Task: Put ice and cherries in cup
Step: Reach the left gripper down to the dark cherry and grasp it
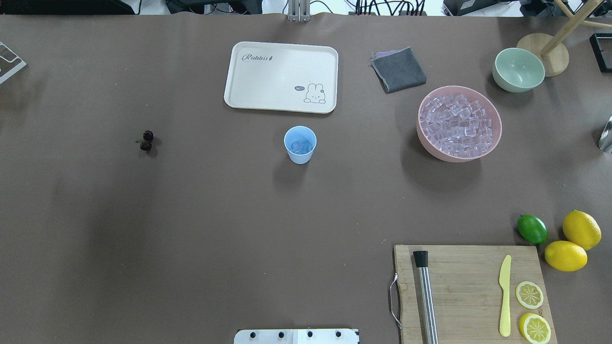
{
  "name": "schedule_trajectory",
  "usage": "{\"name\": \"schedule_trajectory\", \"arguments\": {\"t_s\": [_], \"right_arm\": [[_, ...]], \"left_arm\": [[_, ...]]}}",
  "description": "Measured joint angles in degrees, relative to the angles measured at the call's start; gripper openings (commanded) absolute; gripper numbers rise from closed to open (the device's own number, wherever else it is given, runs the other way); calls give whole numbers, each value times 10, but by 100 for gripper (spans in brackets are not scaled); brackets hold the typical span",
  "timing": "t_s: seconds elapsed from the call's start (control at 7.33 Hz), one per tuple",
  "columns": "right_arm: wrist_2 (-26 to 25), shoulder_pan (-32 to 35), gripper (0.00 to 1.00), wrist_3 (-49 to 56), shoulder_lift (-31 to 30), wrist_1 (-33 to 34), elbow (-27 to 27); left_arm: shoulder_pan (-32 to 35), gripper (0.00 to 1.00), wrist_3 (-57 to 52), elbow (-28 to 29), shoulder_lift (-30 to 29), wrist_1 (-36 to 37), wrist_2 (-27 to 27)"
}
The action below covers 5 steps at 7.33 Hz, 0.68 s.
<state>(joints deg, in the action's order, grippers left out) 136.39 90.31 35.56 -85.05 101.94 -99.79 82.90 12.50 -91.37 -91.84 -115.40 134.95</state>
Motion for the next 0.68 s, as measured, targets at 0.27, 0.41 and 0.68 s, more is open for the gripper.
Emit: {"name": "schedule_trajectory", "arguments": {"t_s": [0.27,0.41,0.68], "right_arm": [[-1,0,99,2,-1,-25,28],[-1,0,99,3,0,-44,46],[0,0,99,1,7,-64,75]], "left_arm": [[0,98,1,-2,-2,0,1],[-14,98,0,-1,-4,-2,-3],[-58,98,45,-6,-32,-4,-56]]}}
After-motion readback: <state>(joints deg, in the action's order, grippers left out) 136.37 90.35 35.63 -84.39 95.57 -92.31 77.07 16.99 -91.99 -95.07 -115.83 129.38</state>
